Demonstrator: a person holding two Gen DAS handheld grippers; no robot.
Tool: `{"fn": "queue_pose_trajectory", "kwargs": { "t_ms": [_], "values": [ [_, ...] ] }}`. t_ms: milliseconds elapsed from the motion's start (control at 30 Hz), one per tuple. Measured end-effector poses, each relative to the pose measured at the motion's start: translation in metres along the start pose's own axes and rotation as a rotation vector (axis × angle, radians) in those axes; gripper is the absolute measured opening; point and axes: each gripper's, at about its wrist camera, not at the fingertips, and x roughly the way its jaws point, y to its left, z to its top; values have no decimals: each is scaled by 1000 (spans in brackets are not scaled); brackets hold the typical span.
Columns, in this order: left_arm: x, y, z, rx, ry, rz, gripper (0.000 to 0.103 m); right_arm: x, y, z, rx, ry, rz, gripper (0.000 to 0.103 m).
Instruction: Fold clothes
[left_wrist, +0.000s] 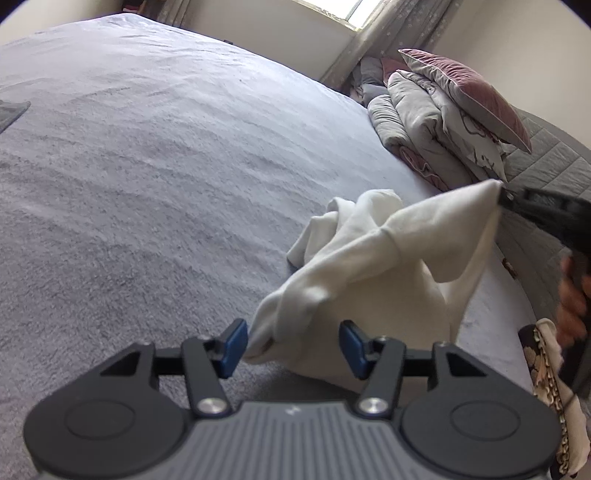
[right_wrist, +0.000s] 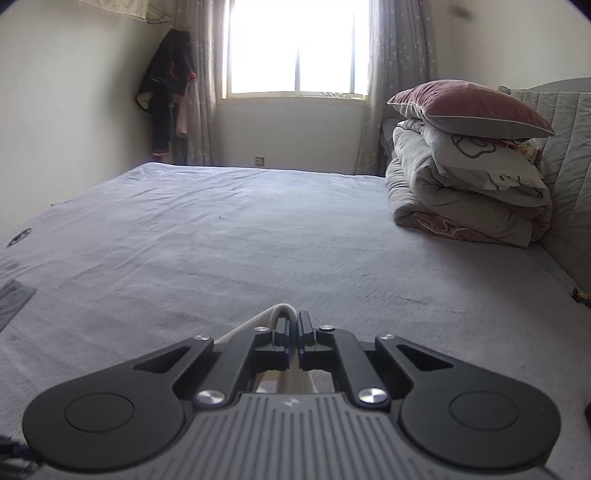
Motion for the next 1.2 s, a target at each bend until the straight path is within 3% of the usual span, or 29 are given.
{"fn": "queue_pose_trajectory", "kwargs": {
  "t_ms": [633,967,1200],
  "values": [
    [3,20,15,-80,31,-71,55,52,41,72,-47,-33,-10,5],
    [-4,17,16,-95,14,-85,55,-32,24,73,-57,-54,52,5],
    [-12,13,15,-83,-23,-94,57,-111,9,53,-26,-64,111,5]
  ]
}}
